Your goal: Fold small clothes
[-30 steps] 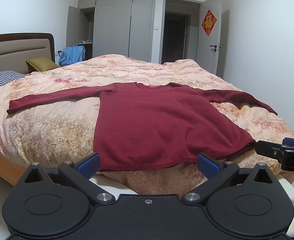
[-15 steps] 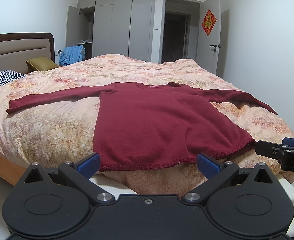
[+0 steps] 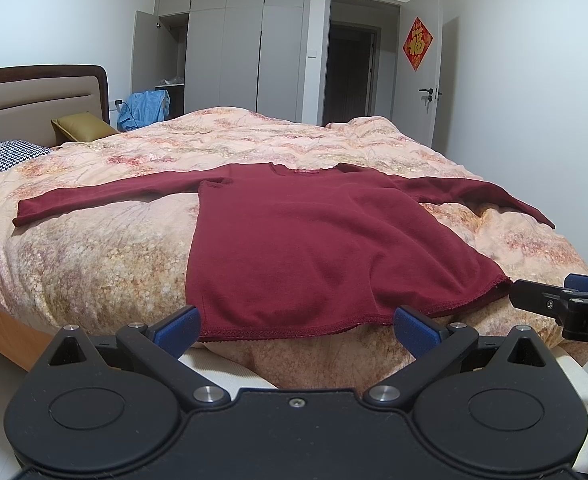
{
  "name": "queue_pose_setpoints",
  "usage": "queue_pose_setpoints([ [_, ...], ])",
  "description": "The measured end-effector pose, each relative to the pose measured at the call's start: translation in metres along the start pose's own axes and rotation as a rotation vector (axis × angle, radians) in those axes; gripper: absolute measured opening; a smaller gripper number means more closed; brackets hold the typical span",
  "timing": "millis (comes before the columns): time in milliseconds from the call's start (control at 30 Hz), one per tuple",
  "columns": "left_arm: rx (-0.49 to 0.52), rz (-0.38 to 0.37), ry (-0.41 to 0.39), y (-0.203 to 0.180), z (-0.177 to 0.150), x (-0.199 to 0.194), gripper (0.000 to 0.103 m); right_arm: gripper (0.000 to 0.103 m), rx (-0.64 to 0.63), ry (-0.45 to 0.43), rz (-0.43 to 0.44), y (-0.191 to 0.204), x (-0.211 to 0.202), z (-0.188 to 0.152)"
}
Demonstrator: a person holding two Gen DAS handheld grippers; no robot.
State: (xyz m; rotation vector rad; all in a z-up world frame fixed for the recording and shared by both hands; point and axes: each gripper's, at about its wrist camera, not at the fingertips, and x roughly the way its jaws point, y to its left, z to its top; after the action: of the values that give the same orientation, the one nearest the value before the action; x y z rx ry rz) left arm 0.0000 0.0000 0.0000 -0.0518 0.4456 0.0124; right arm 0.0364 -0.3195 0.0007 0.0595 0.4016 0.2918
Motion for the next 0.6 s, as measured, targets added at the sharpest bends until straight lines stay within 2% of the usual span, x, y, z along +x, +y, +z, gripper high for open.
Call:
queue_pose_setpoints([
  [600, -0.002, -0.012, 0.012, 0.0017, -0.0004, 0.0041, 0.102, 0.103, -0.004, -0.010, 0.010, 0.0008, -0.0004, -0.0007],
])
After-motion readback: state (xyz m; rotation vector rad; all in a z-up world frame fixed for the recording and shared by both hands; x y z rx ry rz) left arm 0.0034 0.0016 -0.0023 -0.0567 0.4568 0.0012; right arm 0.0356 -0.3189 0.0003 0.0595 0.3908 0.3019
